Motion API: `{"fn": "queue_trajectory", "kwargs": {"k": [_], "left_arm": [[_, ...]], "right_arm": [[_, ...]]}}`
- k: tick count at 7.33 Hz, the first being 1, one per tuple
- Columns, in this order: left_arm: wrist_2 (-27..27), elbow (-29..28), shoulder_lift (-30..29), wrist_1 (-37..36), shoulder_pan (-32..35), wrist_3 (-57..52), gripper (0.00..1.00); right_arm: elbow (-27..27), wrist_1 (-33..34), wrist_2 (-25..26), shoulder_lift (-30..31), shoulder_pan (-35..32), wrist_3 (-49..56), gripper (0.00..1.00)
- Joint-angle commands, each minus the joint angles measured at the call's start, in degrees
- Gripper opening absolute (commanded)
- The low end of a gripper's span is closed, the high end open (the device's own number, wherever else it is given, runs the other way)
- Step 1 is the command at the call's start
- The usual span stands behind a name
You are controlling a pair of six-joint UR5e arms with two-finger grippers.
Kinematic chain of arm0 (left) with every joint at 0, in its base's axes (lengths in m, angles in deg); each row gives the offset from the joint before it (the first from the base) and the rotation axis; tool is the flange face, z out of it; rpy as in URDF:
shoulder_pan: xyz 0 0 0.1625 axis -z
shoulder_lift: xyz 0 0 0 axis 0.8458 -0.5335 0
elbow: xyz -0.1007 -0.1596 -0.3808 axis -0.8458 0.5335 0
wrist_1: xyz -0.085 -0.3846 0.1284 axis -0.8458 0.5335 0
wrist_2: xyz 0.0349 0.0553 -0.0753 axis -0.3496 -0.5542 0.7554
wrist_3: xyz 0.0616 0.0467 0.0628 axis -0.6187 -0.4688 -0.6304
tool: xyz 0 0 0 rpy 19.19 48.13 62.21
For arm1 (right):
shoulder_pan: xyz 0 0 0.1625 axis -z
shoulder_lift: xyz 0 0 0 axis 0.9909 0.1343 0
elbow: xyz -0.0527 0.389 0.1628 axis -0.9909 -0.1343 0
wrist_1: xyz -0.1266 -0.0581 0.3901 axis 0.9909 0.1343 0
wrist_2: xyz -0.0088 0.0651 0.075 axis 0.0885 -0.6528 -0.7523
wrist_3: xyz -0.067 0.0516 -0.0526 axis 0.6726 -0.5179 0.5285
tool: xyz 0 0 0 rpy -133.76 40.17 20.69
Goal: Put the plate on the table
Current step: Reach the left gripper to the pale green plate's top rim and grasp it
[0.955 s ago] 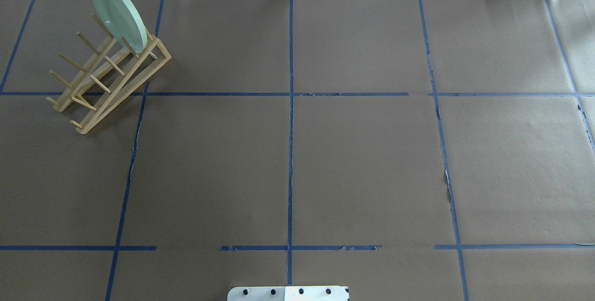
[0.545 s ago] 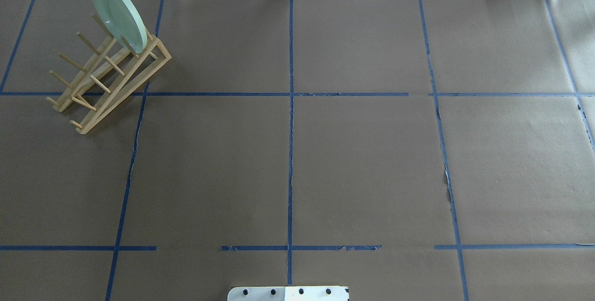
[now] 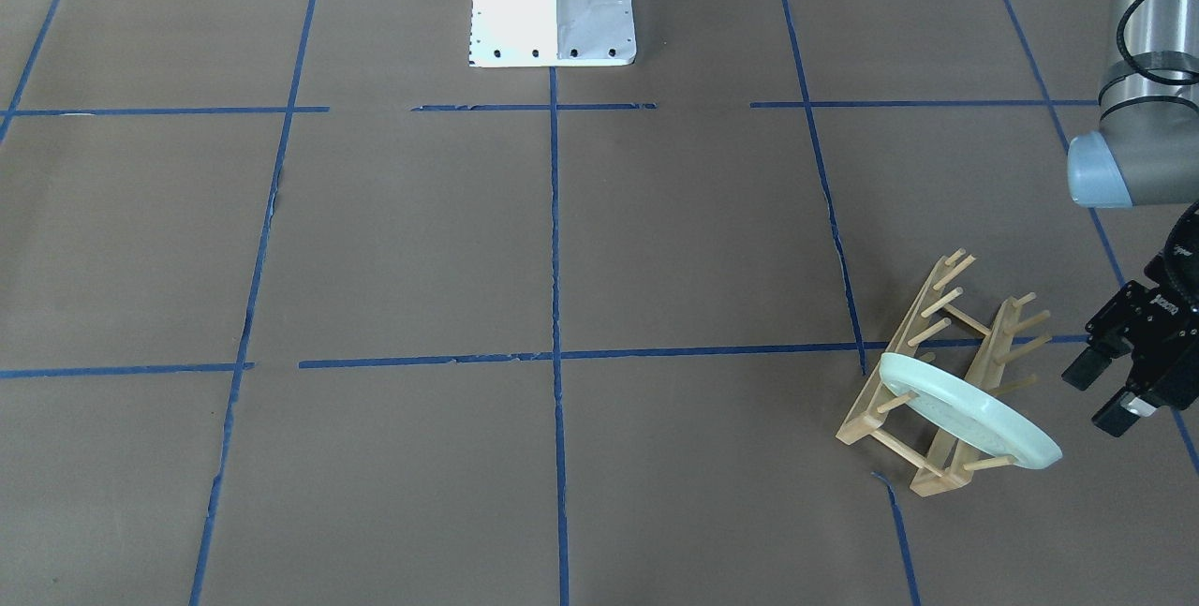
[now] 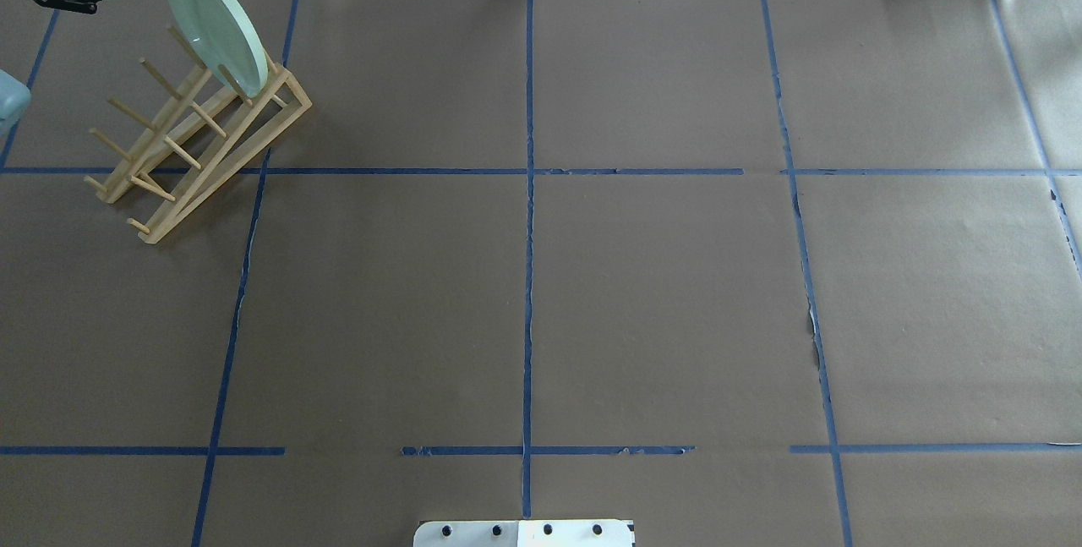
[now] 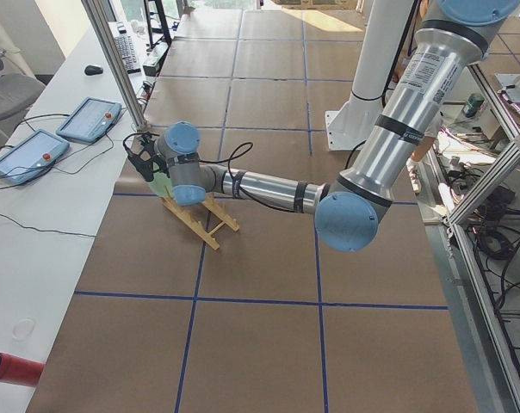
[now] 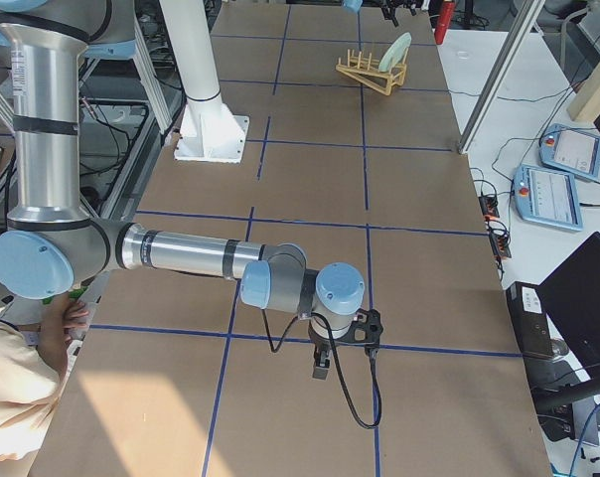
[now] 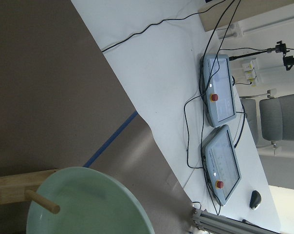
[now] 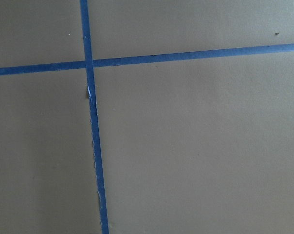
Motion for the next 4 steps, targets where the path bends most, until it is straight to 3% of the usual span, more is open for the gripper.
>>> {"fn": "queue_trajectory", "kwargs": {"k": [1,4], "left_arm": [[-1.54,-0.88,-1.24,0.04,-2.07,0.22,0.88],[-1.82,-1.23,-1.77,0.12,-2.61,0.31,0.6]], "right_arm": [[0.0,0.0,0.0,0.0,0.0,0.0,1.0],[0.0,0.0,0.0,0.0,0.0,0.0,1.0]]}}
